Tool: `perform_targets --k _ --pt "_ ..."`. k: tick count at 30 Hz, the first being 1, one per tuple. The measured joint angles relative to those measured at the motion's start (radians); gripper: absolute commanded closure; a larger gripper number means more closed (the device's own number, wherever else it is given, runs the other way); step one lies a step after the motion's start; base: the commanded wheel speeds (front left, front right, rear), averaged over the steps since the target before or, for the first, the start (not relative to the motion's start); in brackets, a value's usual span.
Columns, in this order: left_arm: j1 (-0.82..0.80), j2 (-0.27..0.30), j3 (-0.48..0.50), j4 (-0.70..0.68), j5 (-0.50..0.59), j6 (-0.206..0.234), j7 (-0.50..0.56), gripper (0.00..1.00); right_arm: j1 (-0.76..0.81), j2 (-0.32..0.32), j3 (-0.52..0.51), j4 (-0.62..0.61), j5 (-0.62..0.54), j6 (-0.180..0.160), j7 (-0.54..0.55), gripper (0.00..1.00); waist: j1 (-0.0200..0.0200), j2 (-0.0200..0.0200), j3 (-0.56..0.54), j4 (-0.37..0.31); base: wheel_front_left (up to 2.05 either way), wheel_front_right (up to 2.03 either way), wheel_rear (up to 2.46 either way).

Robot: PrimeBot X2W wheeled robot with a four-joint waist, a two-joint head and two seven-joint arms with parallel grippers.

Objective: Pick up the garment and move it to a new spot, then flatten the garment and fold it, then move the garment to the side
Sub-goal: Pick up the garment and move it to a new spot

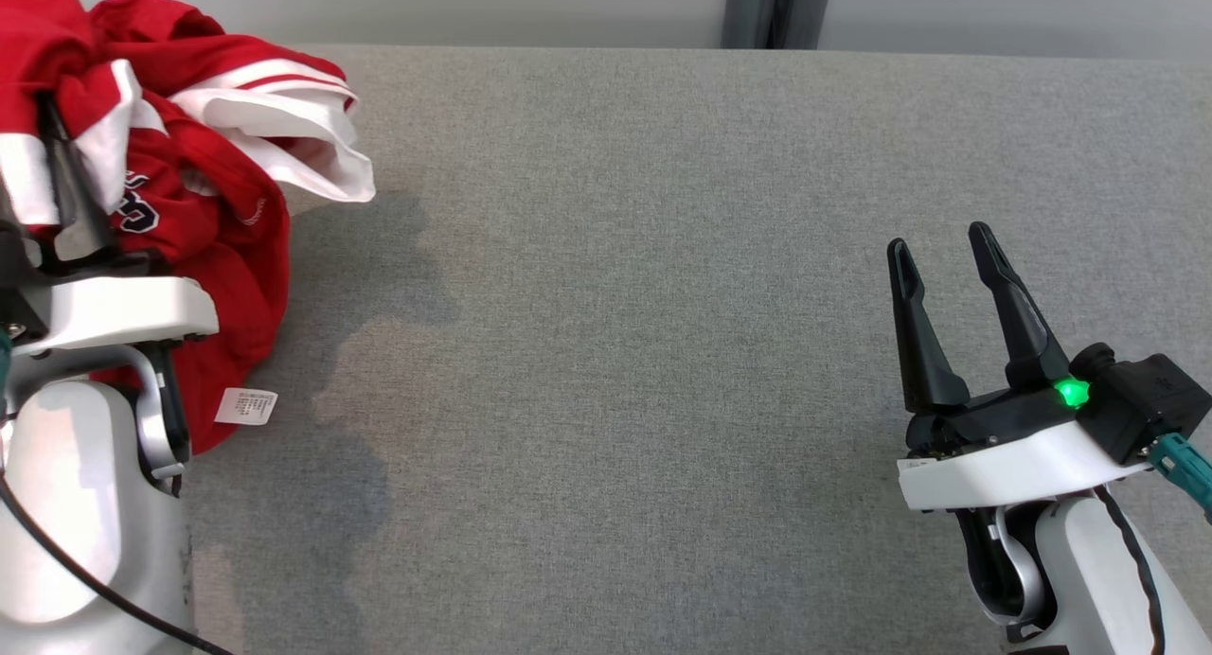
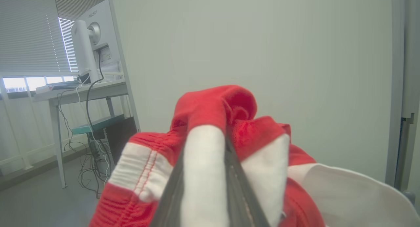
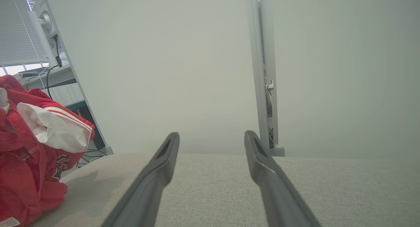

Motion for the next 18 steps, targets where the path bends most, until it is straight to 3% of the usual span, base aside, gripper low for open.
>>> perform_targets --k 13,18 --pt "0.021 0.009 -0.023 -0.071 0.012 -0.018 0.000 1.00 0.007 0.006 0.010 0.005 0.001 0.000 0.000 0.00 0.0000 0.0000 -0.028 -0.015 0.00 0.00 0.00" --pt "0.021 0.002 -0.075 -0.097 0.019 -0.057 0.000 1.00 0.009 0.011 0.011 0.002 0.007 0.000 0.000 0.00 0.0000 0.0000 -0.025 -0.041 0.00 0.00 0.00"
